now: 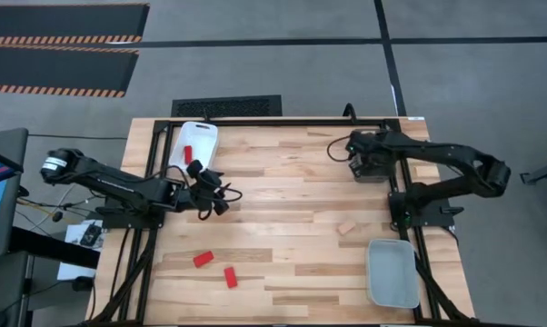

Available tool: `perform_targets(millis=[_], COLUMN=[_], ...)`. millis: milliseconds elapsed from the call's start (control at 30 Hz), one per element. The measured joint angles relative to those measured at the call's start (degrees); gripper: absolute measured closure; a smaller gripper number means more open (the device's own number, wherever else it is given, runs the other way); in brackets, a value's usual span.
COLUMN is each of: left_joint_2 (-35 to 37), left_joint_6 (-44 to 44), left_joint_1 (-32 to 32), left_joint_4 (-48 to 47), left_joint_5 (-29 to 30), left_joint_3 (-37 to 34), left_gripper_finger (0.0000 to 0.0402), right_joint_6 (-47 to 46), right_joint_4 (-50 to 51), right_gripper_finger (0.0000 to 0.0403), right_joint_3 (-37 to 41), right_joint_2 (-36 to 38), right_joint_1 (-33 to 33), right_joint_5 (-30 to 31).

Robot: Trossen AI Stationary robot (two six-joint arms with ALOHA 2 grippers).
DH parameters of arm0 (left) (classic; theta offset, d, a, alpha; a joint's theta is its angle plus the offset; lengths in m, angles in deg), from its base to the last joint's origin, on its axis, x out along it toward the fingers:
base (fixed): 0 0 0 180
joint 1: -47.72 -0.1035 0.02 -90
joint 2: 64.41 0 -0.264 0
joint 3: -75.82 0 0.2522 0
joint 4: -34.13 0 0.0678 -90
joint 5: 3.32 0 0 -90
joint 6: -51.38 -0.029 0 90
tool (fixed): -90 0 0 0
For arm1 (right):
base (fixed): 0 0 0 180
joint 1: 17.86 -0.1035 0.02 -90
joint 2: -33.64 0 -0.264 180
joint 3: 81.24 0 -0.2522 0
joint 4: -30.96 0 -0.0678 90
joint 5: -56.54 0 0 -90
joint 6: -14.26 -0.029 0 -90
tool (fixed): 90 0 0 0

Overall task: Sort & place blocks by color
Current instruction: Put the red block into the black bin, then put the brown block into the gray bin

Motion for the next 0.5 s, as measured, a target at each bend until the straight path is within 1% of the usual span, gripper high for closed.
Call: perform_targets(millis=[100, 167, 233, 400, 500], left_joint_2=[-1.19, -1.96, -2.63, -3.08, -3.03], left_joint_6=[-0.48, -0.48, -0.37, -0.3, -0.62], left_joint_1=[0.0, -0.01, -0.03, -0.04, -0.04], left_joint_4=[0.1, -0.03, -0.31, -0.36, -0.52], left_joint_5=[-2.02, -2.42, -2.46, -2.71, -2.76], left_joint_3=[0.0, 0.0, 0.0, 0.0, 0.0], left_gripper_finger=[0.0228, 0.0228, 0.0228, 0.0228, 0.0228], right_joint_6=[3.39, 5.16, 6.34, 7.23, 7.23], right_joint_4=[-3.7, -5.56, -6.64, -7.84, -7.7], right_gripper_finger=[0.0284, 0.027, 0.024, 0.0141, 0.0103], right_joint_3=[0.92, 1.17, 1.46, 1.31, 1.35], right_joint_2=[-1.97, -3.25, -4.56, -6.63, -6.41], right_joint_1=[3.17, 4.55, 5.12, 5.07, 4.43], right_joint_5=[-0.95, -2.36, -3.14, -2.79, -2.65])
